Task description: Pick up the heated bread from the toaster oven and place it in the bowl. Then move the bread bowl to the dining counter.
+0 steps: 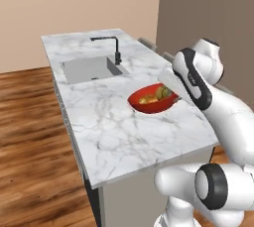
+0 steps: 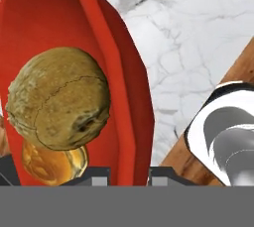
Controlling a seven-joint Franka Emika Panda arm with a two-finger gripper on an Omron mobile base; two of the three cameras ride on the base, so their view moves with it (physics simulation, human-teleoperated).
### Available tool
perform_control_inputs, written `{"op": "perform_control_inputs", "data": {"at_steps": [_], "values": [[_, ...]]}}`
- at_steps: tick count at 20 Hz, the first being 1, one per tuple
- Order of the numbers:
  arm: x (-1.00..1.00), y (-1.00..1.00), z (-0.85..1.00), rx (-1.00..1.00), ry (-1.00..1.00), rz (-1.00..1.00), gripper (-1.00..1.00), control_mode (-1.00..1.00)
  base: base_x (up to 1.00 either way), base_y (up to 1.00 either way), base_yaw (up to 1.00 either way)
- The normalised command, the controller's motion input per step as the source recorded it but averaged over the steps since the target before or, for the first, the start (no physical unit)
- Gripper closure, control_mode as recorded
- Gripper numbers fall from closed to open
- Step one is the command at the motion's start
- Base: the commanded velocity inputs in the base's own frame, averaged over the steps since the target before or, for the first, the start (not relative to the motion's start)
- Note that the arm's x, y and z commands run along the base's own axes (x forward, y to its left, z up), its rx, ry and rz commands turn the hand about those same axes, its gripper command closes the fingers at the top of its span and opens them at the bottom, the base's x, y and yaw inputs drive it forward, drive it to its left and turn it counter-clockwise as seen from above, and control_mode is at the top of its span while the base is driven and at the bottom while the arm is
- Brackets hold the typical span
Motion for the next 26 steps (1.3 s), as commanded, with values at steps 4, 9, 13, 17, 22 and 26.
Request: {"op": "perform_control_inputs", "data": {"at_steps": [4, 9, 13, 17, 22, 26], "values": [[0.4, 0.43, -0.95, 0.01, 0.0, 0.17, 1.0, -1.0, 0.0, 0.0, 0.0], [0.36, 0.38, -0.99, 0.02, -0.09, 0.09, 1.0, -1.0, 0.0, 0.0, 0.0], [0.41, 0.29, -0.96, -0.02, -0.06, 0.02, 1.0, -1.0, 0.0, 0.0, 0.0], [0.53, 0.24, -0.72, -0.06, 0.0, 0.0, 1.0, -1.0, 0.0, 0.0, 0.0], [0.44, 0.08, -0.34, -0.02, 0.0, 0.0, 1.0, -1.0, 0.0, 0.0, 0.0], [0.23, 0.02, -0.09, 0.0, 0.0, 0.0, -1.0, -1.0, 0.0, 0.0, 0.0]]}}
